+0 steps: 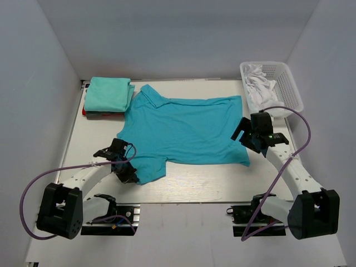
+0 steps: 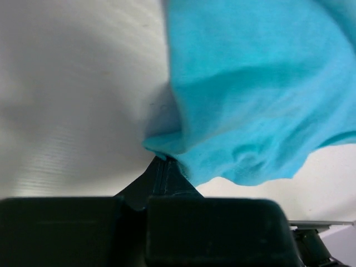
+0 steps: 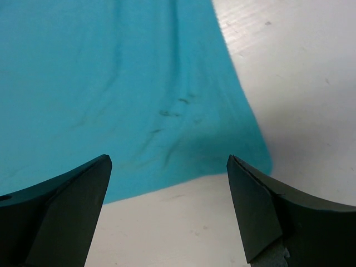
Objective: Fold and stack the t-shirts
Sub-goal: Grap the side of the flattened tshirt closest away from the robot with both arms
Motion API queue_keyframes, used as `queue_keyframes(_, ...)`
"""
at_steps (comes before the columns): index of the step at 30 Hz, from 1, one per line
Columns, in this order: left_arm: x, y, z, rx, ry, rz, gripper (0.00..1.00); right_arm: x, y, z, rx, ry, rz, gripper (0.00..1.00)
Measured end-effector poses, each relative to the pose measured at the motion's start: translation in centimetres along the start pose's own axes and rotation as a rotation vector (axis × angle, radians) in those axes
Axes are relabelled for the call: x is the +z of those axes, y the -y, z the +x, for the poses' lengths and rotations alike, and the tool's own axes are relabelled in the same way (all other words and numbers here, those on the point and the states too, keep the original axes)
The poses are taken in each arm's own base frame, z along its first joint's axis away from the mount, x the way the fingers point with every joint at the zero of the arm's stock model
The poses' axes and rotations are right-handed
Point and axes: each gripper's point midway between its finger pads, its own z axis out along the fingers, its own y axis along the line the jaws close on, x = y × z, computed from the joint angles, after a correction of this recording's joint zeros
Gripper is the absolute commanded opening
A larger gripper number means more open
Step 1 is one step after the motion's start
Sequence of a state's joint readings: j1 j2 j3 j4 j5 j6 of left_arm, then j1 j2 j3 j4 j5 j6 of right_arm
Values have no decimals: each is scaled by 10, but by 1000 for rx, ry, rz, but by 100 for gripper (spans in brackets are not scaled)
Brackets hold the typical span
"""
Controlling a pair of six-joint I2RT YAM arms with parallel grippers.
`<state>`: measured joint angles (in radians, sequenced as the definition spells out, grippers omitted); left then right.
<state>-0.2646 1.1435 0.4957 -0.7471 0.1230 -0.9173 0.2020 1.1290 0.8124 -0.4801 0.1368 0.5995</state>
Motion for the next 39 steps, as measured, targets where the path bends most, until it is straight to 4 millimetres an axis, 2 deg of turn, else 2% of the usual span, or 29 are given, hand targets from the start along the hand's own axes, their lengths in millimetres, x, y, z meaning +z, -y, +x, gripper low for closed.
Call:
queue_keyframes(2,1,3,0,13,-2,20,0,1,15,9,12,-23,56,90)
queue_keyframes(9,0,5,0,45,-5,32,0,-3,47,40,38,-103,163,90)
queue_keyframes(14,-1,2,2,73,-8,30,0,3,79,81,68,-189,248,90)
queue_keyframes(16,-1,1,4,75,-26,21,0,5,87,90,81,-219,276,90)
queue_keyframes(23,0,2,6,86,-58,3,0,25,93,94,115,-262,301,90)
queue_keyframes(30,0,2,6,90,-60,1,0,29,92,84,132,-227,286,90)
queue_keyframes(33,0,2,6,93,-60,2,0,29,97,81,129,-214,298,86)
queue_keyframes(39,-1,1,6,93,-63,-2,0,32,102,82,125,-226,306,70)
